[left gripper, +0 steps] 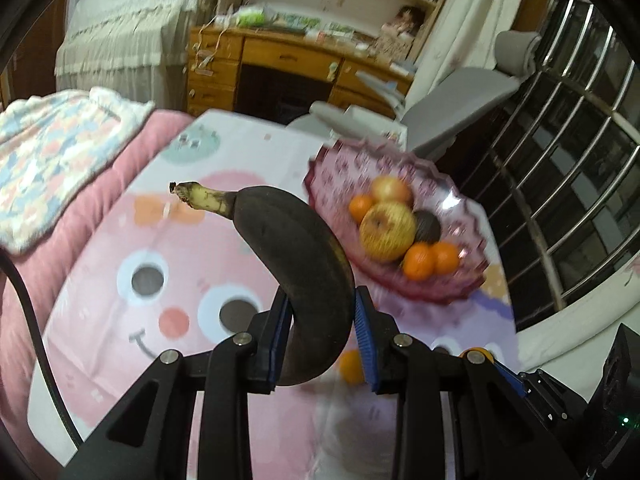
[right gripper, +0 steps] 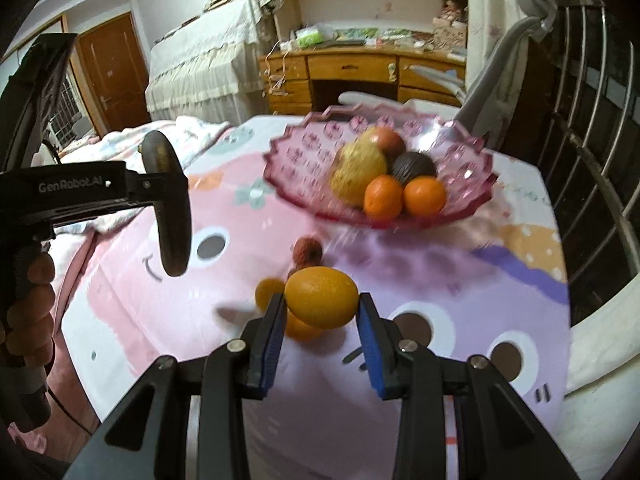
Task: Organize fruits
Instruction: 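Lift the banana with the left gripper and carry it over the bowl, then lower the banana onto the fruit in the bowl and open the left gripper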
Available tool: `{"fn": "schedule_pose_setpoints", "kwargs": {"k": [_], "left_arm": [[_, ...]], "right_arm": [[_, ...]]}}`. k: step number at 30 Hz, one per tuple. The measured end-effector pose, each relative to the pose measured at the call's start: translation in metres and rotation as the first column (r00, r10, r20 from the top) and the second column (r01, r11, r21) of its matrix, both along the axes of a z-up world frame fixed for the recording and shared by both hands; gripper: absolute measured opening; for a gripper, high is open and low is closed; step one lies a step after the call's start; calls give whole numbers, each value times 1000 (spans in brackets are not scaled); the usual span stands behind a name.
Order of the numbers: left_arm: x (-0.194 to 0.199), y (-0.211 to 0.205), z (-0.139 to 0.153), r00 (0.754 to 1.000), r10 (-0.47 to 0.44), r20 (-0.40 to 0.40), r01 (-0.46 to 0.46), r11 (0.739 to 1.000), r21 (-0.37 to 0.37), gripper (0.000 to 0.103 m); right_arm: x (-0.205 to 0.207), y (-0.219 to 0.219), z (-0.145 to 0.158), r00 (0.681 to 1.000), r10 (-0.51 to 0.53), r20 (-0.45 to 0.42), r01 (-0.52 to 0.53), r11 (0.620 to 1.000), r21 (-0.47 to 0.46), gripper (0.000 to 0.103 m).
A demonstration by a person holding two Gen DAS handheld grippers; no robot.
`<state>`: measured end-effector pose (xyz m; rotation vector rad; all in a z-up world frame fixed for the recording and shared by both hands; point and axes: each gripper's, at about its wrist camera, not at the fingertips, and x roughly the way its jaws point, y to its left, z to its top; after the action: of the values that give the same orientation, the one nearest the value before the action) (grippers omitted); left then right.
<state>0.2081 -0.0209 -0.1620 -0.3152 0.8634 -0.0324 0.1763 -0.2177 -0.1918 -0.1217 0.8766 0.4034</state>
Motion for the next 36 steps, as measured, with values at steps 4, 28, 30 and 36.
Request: {"fn": "schedule_pose_setpoints", "kwargs": {"k": [4, 28, 30, 36], "left_arm": [[12, -1, 23, 999, -37, 35, 37, 999, -7, 29], [148, -31, 12, 940, -341, 2, 341, 940, -8, 29], [153, -31, 3, 937, -350, -13, 350, 937, -11, 29], [163, -41, -12, 919, -393, -23, 393, 919, -26, 29]], "right_arm": [[8, -2, 15, 999, -16, 41, 16, 1000, 0, 36], [88, 2, 11, 962, -268, 57, 269, 963, -17, 36], [91, 3, 5, 958, -283, 37, 284, 959, -20, 36], [97, 6, -10, 951, -309, -10, 308, 950, -42, 36]]}}
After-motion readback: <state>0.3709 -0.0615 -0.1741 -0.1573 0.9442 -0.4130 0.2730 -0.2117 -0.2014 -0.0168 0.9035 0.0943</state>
